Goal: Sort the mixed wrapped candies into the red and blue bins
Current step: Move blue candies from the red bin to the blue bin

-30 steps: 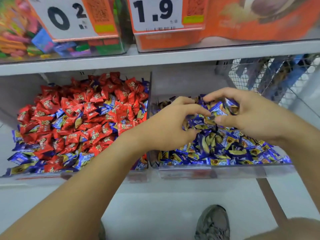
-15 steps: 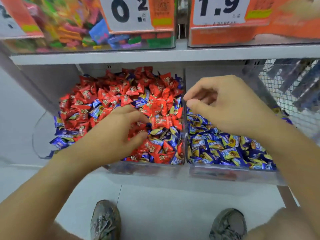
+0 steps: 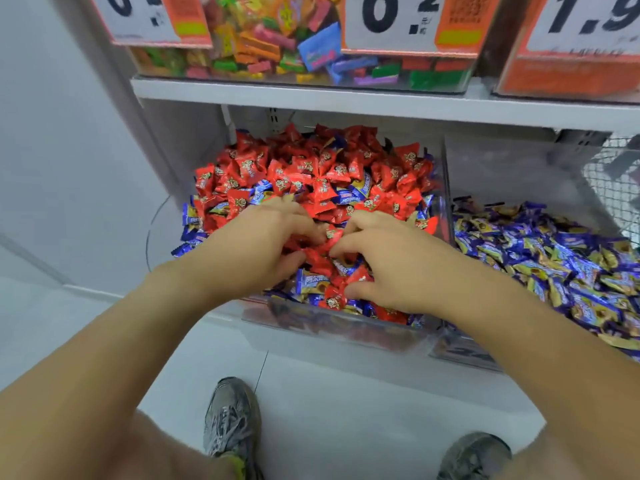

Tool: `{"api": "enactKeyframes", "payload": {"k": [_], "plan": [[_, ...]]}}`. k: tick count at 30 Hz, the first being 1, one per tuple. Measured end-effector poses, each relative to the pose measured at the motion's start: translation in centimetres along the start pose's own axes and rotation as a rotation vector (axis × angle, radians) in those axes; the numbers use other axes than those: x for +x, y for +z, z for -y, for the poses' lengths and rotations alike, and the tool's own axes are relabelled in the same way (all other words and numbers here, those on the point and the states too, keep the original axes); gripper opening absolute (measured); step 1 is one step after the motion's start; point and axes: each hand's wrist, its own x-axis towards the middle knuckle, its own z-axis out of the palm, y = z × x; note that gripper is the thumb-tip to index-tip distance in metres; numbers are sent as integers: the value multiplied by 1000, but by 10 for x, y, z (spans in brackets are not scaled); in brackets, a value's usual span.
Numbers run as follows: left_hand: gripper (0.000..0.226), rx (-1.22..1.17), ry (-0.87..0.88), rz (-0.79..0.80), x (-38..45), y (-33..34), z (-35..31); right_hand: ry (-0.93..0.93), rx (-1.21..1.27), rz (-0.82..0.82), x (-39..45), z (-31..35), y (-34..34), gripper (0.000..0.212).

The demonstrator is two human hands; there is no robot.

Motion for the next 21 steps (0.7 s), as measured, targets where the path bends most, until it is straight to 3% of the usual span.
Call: {"api": "enactKeyframes", "payload": {"k": [5, 10, 12, 15, 18, 21], "plan": [[25, 13, -22, -88, -9, -11, 17, 48, -20, -36, 4, -5, -7, 25], [23, 74, -77, -161, -21, -26, 16, -41, 78, -329, 7, 10, -6, 11], [17, 122, -146, -108, -29, -31, 10, -152, 157, -284, 12, 27, 5, 20], [17, 120, -210, 26, -36, -29, 5, -174, 31, -130, 24, 38, 23, 34], [25, 88, -250, 136, -35, -26, 9, -165, -61, -184, 29, 29, 22, 32], [35, 28, -285, 180, -33, -26, 19, -119, -54, -225, 30, 15, 15, 18]]}}
